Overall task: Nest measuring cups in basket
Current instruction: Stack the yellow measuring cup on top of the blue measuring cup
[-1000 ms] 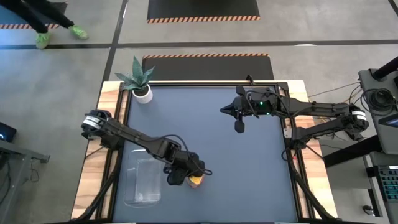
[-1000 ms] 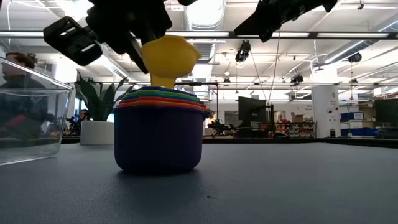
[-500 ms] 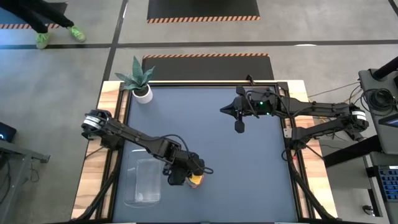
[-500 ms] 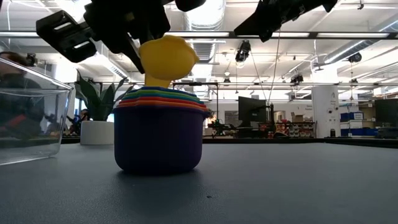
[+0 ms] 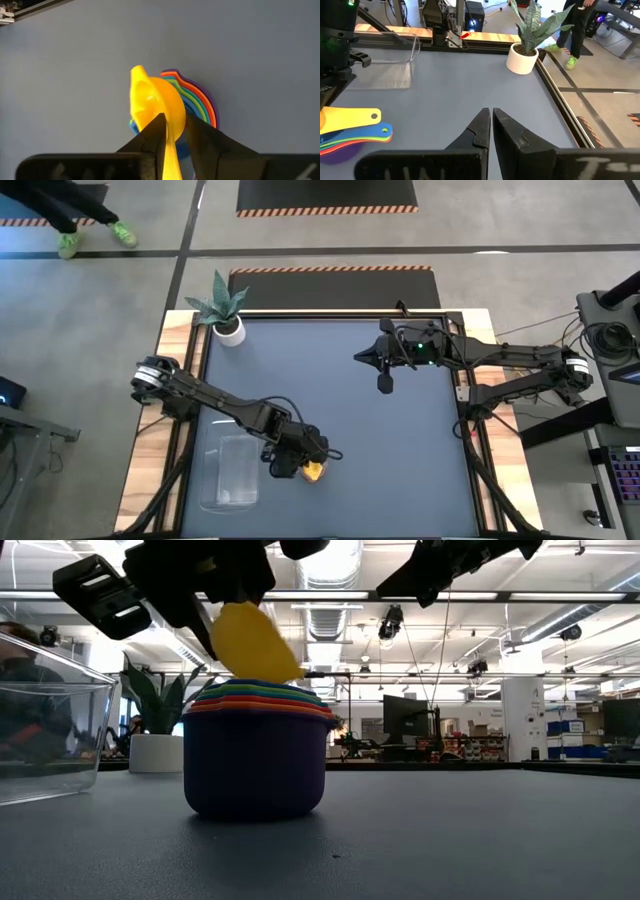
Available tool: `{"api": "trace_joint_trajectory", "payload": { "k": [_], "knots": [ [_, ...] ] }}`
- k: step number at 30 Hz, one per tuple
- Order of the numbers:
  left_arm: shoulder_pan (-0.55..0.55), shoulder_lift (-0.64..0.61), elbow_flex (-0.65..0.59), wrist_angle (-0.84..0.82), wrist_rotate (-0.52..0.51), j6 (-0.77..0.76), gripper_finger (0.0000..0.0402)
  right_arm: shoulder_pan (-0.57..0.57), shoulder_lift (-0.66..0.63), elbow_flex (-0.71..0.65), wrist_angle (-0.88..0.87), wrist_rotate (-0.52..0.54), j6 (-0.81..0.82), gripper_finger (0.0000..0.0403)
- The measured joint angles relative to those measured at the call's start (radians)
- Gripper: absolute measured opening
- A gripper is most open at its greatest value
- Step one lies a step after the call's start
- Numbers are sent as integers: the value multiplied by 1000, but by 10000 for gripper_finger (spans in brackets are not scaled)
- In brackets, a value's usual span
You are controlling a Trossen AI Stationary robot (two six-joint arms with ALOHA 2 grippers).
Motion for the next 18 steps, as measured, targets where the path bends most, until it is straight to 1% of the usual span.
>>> {"api": "trace_joint_trajectory", "payload": {
  "k": [5,18],
  "knots": [
    [0,0,0,0,0,0,67,0,0,0,0,0,9,9],
    [1,0,0,0,-3,0,78,0,0,0,0,0,9,9]
  ]
}}
